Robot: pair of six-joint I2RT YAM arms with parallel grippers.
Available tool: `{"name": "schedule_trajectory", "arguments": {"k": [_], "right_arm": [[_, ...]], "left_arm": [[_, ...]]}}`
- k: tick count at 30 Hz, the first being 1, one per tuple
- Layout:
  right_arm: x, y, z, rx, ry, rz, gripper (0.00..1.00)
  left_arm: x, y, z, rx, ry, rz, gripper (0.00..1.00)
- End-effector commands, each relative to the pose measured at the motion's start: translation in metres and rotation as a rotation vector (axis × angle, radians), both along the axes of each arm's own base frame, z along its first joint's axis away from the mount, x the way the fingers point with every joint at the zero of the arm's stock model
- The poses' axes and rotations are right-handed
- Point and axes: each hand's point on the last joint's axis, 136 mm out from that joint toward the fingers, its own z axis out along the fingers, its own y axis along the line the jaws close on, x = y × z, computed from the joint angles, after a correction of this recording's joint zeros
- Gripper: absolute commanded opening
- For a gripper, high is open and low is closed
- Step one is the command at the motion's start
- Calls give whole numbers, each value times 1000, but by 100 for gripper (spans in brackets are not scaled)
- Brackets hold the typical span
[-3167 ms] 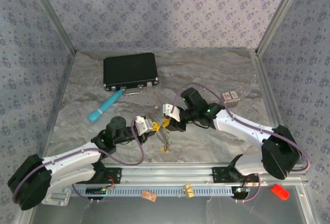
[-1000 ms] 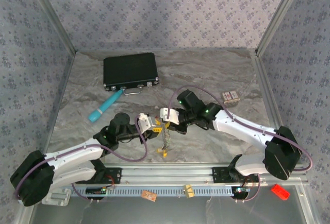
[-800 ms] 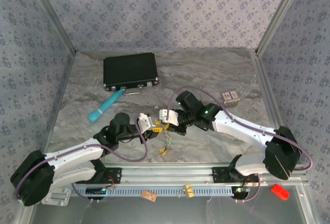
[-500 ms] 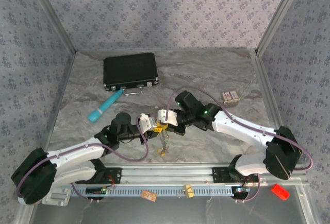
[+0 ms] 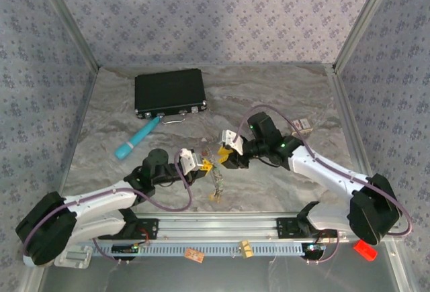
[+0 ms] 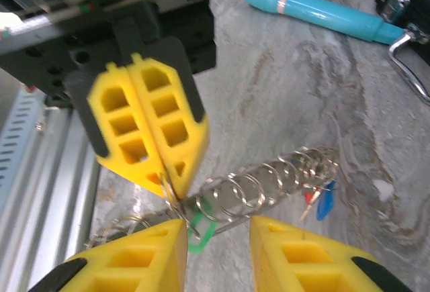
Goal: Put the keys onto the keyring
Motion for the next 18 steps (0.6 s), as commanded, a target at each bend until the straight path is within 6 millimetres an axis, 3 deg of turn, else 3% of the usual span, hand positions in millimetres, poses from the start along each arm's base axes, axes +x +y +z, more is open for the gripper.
{"name": "schedule_trajectory", "arguments": {"k": [1, 12, 15, 17, 18], "right_arm": [[-15, 9, 9, 79, 60, 80, 31], [-11, 10, -11, 42, 86, 77, 25], [-11, 11, -10, 44, 84, 82, 14], [-10, 11, -8, 45, 76, 80, 0], [-11, 11, -6, 44, 70, 80, 0]], "left_arm": [[-5, -7, 32, -118, -59, -41, 0], [-7, -9, 32, -131, -56, -61, 0], [-7, -9, 34, -136, -60, -63, 0], [-6, -8, 33, -136, -58, -56, 0], [-5, -8, 33, -133, -54, -46, 0]]}}
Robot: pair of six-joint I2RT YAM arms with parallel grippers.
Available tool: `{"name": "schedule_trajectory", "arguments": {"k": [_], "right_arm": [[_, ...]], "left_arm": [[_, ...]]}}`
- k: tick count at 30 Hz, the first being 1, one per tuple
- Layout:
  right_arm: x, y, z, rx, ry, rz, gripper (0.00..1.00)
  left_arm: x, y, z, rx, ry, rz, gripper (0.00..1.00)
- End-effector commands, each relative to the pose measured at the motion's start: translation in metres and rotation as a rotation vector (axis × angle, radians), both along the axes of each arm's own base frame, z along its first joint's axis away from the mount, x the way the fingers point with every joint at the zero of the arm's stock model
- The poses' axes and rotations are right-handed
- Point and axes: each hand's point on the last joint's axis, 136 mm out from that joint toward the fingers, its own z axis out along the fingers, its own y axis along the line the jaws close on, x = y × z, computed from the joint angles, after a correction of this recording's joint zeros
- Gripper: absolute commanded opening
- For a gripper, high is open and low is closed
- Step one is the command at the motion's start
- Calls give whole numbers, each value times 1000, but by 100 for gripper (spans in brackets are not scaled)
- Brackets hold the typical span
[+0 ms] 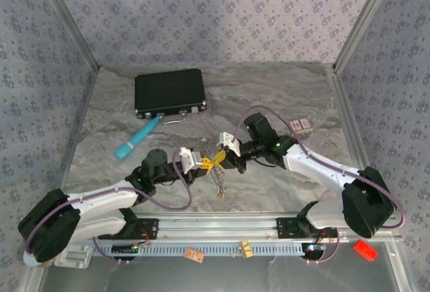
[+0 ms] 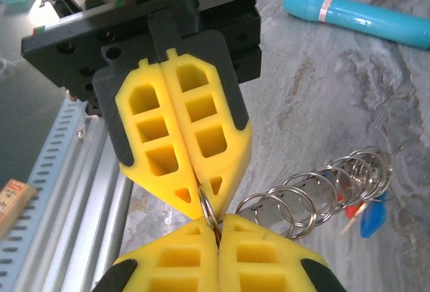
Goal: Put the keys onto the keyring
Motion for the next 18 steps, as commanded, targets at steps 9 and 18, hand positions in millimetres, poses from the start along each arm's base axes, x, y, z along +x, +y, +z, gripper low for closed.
{"name": "schedule_trajectory", "arguments": {"k": [9, 18], "right_arm": [[-4, -9, 0, -239, -212, 10, 0], [-8, 4, 15, -244, -268, 56, 0]], "left_arm": [[5, 3, 10, 72, -39, 27, 27], [0, -2, 5, 88, -23, -21, 23]]}}
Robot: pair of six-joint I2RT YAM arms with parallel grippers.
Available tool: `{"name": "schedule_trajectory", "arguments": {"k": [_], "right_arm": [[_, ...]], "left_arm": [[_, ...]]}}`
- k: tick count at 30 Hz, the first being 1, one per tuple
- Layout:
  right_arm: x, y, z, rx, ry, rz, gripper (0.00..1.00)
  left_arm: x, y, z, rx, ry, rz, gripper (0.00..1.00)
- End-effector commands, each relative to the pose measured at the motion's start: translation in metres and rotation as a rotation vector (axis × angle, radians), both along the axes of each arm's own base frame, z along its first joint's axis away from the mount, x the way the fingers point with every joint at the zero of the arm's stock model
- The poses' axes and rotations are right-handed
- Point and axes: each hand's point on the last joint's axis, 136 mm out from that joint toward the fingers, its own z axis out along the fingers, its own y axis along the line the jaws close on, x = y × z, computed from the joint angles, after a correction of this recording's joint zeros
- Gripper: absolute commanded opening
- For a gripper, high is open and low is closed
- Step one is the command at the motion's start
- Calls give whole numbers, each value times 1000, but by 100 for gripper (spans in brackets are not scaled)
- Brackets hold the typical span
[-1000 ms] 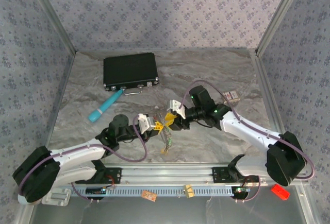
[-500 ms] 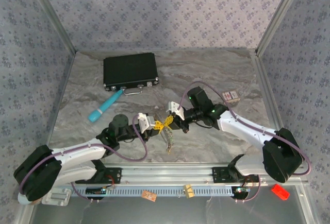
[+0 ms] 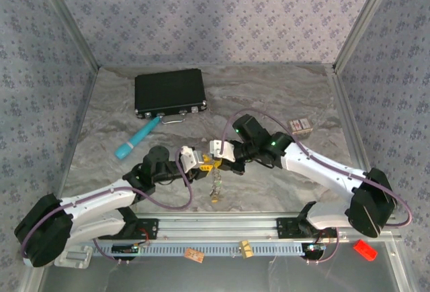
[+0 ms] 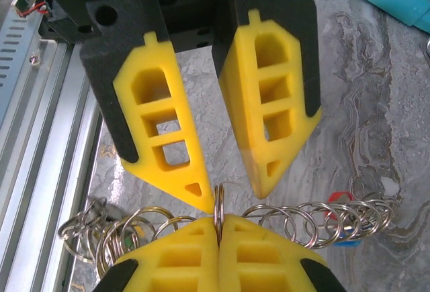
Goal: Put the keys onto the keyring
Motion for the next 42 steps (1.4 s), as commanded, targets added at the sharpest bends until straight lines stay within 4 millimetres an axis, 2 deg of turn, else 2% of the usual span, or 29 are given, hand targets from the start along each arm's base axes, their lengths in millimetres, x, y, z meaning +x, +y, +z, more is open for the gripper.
{"name": "schedule_trajectory", "arguments": {"k": [1, 5, 10, 12, 14, 15, 16, 18, 23, 31, 36, 42], "right_arm": [[-2, 4, 15, 4, -41, 36, 0], [-5, 9, 13, -17, -48, 57, 0], [-3, 9, 6, -56, -63, 55, 0], [-3, 9, 5, -67, -63, 59, 0], [-4, 9, 5, -65, -60, 61, 0], [-4, 10, 5, -56, -54, 54, 0], [-3, 10, 8, -36, -49, 46, 5], [-2, 7, 15, 35, -18, 20, 22], [-1, -1, 23, 188, 110, -17, 29], [-2, 5, 13, 195, 152, -13, 27], [-2, 5, 9, 183, 162, -8, 12], [-2, 1, 4, 168, 166, -17, 19]], "left_arm": [[-3, -6, 11, -9, -26, -45, 22], [-4, -7, 13, -20, -32, -52, 16], [-6, -8, 16, -27, -33, -58, 15], [-6, -8, 18, -33, -37, -63, 10], [-7, -8, 20, -39, -40, -68, 0], [-7, -8, 20, -41, -40, -68, 0], [-8, -8, 19, -41, -38, -70, 0], [-8, -8, 21, -51, -44, -71, 0], [-11, -7, 28, -103, -62, -78, 0], [-16, -8, 29, -128, -61, -98, 0], [-17, -7, 31, -140, -66, -99, 0], [-17, -7, 32, -146, -70, -98, 0]]}}
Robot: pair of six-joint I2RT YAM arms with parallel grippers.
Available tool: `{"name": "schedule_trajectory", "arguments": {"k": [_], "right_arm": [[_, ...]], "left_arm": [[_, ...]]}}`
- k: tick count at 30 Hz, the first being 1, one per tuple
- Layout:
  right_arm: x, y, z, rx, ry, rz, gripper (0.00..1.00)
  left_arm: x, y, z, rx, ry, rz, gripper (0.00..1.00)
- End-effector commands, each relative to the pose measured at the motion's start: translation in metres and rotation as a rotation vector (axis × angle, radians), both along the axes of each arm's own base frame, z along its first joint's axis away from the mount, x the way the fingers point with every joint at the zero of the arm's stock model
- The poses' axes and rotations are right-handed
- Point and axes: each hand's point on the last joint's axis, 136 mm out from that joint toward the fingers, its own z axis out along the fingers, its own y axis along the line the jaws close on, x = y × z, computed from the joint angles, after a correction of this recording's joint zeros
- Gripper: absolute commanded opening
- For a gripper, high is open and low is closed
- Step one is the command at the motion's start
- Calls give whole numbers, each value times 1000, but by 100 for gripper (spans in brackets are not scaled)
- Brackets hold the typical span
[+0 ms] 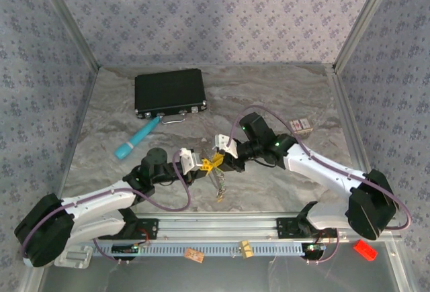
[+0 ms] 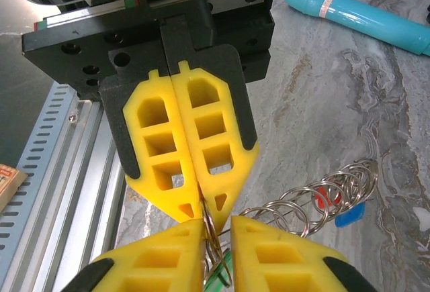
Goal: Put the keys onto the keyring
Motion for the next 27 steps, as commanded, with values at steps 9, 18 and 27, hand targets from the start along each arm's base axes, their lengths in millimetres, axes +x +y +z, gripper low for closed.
{"name": "schedule_trajectory", "arguments": {"k": [9, 18, 27], "right_arm": [[-3, -4, -9, -13, 25, 5, 7], [-3, -6, -2, -117, -99, 37, 0], [-7, 3, 1, -184, -161, 78, 0]], "left_arm": [[-7, -3, 24, -87, -56, -43, 0], [5, 3, 12, 16, -29, 35, 25], [3, 0, 10, 43, -23, 9, 19]]}}
